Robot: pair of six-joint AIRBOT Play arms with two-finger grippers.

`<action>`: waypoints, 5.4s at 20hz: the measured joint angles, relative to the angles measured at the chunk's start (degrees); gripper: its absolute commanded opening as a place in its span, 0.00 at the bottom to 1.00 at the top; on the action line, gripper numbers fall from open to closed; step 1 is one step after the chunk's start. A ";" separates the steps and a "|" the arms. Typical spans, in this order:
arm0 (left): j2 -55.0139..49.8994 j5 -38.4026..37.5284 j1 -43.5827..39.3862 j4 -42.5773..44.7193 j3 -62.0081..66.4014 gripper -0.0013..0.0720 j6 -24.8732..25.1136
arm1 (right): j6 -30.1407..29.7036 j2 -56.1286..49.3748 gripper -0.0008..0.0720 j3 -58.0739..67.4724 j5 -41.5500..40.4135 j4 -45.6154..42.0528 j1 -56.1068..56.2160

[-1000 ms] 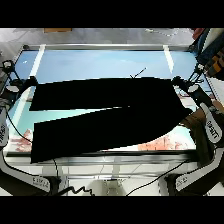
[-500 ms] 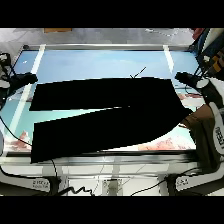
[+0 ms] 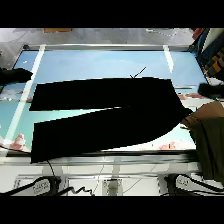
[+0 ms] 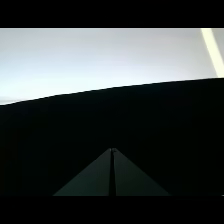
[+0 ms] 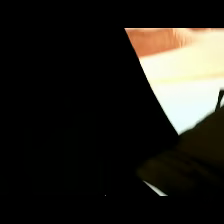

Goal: Fold the clothes and pants, and hang the long-sleeved shirts on hangers.

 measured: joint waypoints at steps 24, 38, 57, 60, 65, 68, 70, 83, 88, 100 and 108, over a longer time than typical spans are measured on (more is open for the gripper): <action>-0.39 -4.63 1.86 11.52 -0.09 0.03 -9.57 | 17.49 -7.80 0.54 -19.91 -18.95 8.26 -4.90; -0.07 -23.21 18.78 20.46 -2.71 0.03 -19.96 | 12.68 -7.02 0.04 -14.69 -28.11 6.05 1.86; 11.28 -20.96 31.08 26.67 -45.59 0.69 -15.93 | 14.69 -5.68 0.04 -12.79 -26.93 4.79 2.21; 11.23 -19.65 32.04 26.71 -48.33 0.65 -12.09 | 14.78 -5.66 0.04 -12.79 -26.93 4.85 2.21; 10.45 -17.97 32.37 26.40 -51.52 0.48 -9.44 | 14.78 -5.66 0.04 -12.79 -27.28 4.96 2.21; 10.21 -16.85 31.47 26.29 -52.13 0.16 -9.05 | 14.78 -5.68 0.04 -12.79 -27.32 4.96 2.23; 10.12 -15.74 30.29 25.97 -52.30 0.03 -8.83 | 14.78 -5.68 0.04 -12.79 -27.30 4.96 2.23; 9.99 -20.87 25.27 0.81 -40.35 0.03 4.00 | 10.95 2.71 0.04 -7.74 -18.80 0.44 2.14; 9.99 -18.73 25.40 -6.01 -31.36 0.03 3.41 | 10.69 10.75 0.04 -7.43 -10.19 -3.17 2.14; 0.98 20.26 10.32 -13.73 -23.82 0.02 -11.15 | 20.44 8.50 0.04 -7.39 -16.24 -3.32 2.19; -18.73 34.07 -1.42 -16.55 -4.76 0.03 -20.52 | 30.58 -7.06 0.04 -7.39 -31.39 4.07 2.21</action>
